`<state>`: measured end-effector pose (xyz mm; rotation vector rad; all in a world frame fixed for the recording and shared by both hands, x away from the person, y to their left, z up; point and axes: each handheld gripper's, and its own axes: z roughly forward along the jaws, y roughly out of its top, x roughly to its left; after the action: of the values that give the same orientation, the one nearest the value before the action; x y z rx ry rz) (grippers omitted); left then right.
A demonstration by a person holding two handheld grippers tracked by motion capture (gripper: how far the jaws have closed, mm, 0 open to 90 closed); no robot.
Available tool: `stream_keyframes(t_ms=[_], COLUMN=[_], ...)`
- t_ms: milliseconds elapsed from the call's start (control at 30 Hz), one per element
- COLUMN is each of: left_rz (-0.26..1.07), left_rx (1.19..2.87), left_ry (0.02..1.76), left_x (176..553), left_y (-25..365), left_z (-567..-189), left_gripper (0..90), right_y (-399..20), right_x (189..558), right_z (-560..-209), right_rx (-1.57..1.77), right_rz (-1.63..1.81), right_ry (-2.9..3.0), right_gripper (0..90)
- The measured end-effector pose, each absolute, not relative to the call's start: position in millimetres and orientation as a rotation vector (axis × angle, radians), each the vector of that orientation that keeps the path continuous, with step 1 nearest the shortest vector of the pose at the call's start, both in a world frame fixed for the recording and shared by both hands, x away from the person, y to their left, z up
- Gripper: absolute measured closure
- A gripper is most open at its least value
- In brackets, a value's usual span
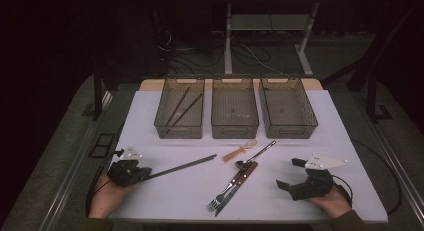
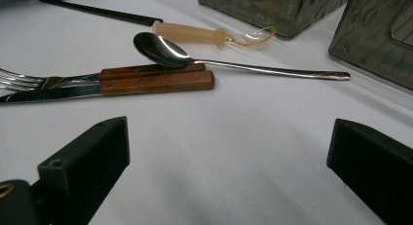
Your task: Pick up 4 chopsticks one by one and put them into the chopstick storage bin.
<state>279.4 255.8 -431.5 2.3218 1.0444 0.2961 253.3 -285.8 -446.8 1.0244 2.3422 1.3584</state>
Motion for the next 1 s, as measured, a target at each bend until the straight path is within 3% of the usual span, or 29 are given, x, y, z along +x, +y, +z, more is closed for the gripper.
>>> stream_keyframes(t_ms=[567,1000], left_rz=[0.228,0.259], left_rx=[2.315,2.255], left_ry=[0.997,0.989], left_x=[256,254], left_y=[243,235], left_z=[-431,-424], left_gripper=[89.8,86.8], right_y=[-285,-285], right_x=[253,253], right_z=[-447,-446], right_rx=[1.022,1.015], right_rz=[1.356,1.359], right_ry=[2.345,2.345], right_gripper=[1.6,1.6])
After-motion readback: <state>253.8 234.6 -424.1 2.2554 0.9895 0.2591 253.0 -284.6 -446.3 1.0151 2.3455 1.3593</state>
